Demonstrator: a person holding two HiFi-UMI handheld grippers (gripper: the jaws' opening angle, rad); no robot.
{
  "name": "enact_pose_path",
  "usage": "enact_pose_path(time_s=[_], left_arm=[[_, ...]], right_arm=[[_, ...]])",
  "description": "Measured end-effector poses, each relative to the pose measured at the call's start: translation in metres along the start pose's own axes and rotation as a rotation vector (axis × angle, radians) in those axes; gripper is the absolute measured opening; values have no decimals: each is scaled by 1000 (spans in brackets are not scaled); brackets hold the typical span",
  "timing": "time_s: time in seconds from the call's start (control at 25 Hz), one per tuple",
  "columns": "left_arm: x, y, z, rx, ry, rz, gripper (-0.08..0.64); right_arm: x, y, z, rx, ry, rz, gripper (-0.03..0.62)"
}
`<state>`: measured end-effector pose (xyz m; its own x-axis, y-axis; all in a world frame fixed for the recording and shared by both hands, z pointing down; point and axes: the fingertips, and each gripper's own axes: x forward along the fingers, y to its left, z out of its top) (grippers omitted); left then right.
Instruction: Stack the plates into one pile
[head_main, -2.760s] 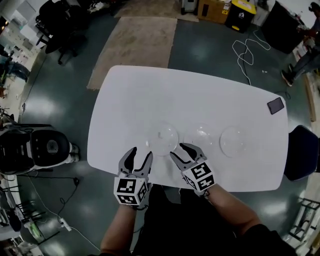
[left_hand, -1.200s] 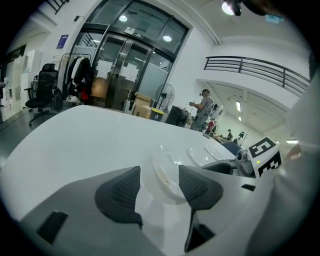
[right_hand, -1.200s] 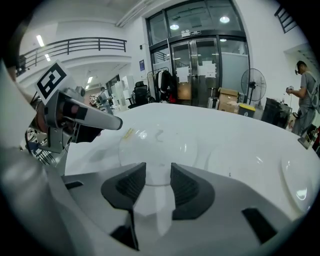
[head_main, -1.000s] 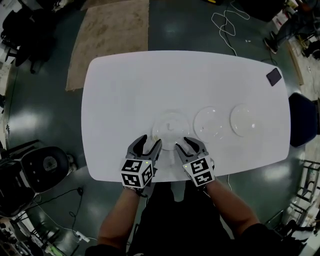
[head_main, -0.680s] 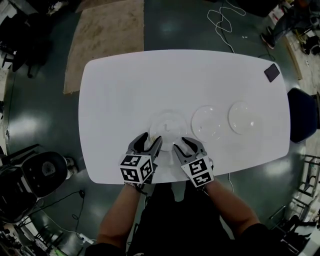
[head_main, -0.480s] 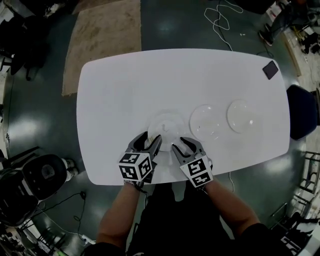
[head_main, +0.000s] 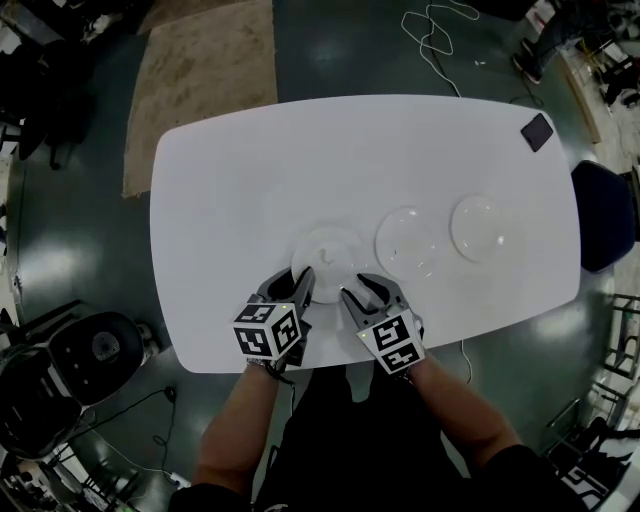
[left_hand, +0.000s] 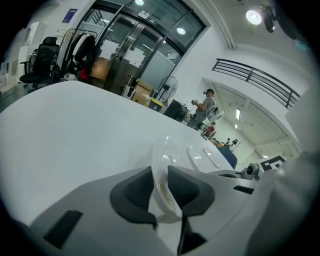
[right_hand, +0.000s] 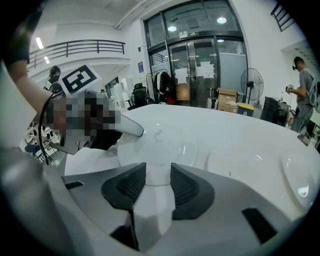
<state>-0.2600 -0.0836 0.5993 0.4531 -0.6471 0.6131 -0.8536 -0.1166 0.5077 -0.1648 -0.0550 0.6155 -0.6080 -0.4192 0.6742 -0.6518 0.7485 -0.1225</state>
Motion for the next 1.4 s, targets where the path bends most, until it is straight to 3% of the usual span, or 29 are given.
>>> enact_pose_path(time_s=[0.24, 0.48, 0.76, 1.12, 1.4], left_arm=[[-7, -4, 1, -71, -27, -24, 72], [-12, -11, 1, -160, -69, -58, 37], [-29, -31, 0, -132, -100, -54, 31], [-45, -88, 6, -101, -148, -113, 31], [-22, -134, 11, -64, -125, -157, 31]], right_arm=[[-7, -2, 0, 41, -8, 12, 167], [-27, -19, -2, 66, -84, -47, 130], [-67, -38, 0, 70, -135, -130, 86], [-134, -60, -14, 117, -189, -227, 77], [-180, -93, -28, 163, -218, -308, 74]])
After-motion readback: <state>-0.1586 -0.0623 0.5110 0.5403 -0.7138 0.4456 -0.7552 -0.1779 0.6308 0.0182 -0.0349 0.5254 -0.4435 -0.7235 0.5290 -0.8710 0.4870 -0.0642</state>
